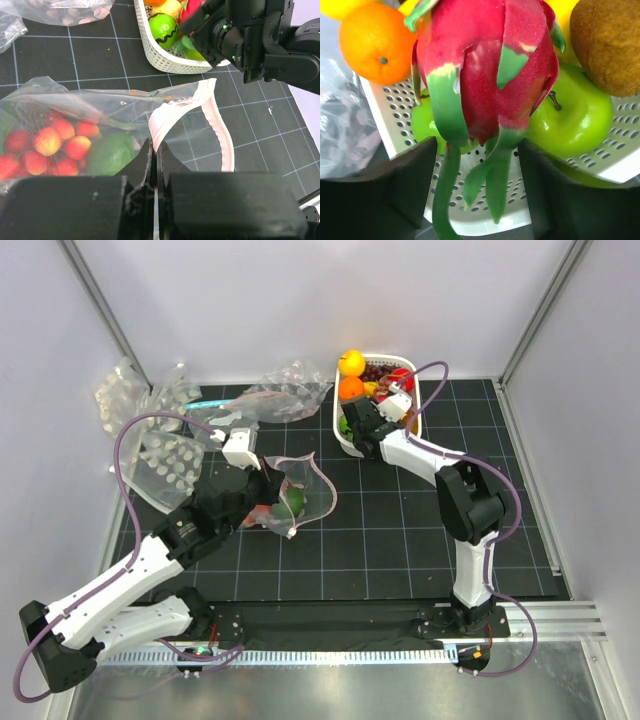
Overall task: Place the food in the zip-top bag and seal the zipper
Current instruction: Pick up the fake fruit from the bin.
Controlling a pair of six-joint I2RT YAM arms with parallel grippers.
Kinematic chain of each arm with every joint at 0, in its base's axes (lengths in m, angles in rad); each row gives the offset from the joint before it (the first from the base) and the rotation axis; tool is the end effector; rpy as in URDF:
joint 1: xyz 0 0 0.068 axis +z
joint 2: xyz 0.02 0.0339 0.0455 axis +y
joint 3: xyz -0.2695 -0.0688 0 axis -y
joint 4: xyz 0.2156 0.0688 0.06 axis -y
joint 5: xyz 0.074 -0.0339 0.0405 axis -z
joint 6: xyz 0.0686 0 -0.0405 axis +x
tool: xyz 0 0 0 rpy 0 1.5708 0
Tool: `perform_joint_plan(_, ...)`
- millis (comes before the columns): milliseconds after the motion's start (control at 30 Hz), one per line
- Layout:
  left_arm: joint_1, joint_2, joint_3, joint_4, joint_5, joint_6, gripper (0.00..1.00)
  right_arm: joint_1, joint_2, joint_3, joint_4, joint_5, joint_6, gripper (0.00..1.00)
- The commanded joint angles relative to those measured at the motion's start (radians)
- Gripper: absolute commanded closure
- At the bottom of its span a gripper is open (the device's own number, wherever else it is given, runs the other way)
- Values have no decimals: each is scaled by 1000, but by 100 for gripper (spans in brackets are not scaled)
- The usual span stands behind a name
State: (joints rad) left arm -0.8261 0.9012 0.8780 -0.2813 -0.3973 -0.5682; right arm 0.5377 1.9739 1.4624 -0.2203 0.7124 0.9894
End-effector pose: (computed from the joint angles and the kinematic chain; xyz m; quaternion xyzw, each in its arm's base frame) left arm 0.1555 -0.1295 0.3386 -0.0142 0.7988 -0.2504 0.5469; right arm 0.3981 0.1852 0.2240 0.3301 0.8024 0.0339 0.4960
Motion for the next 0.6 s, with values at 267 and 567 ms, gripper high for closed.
perform_joint_plan(267,2,-5,3,36,-12,5,100,11,-95,-57,131,24,-28,99)
perform_joint_plan(567,2,-10,4,34,-18,8,100,18,-211,-134,182,19,-75,99)
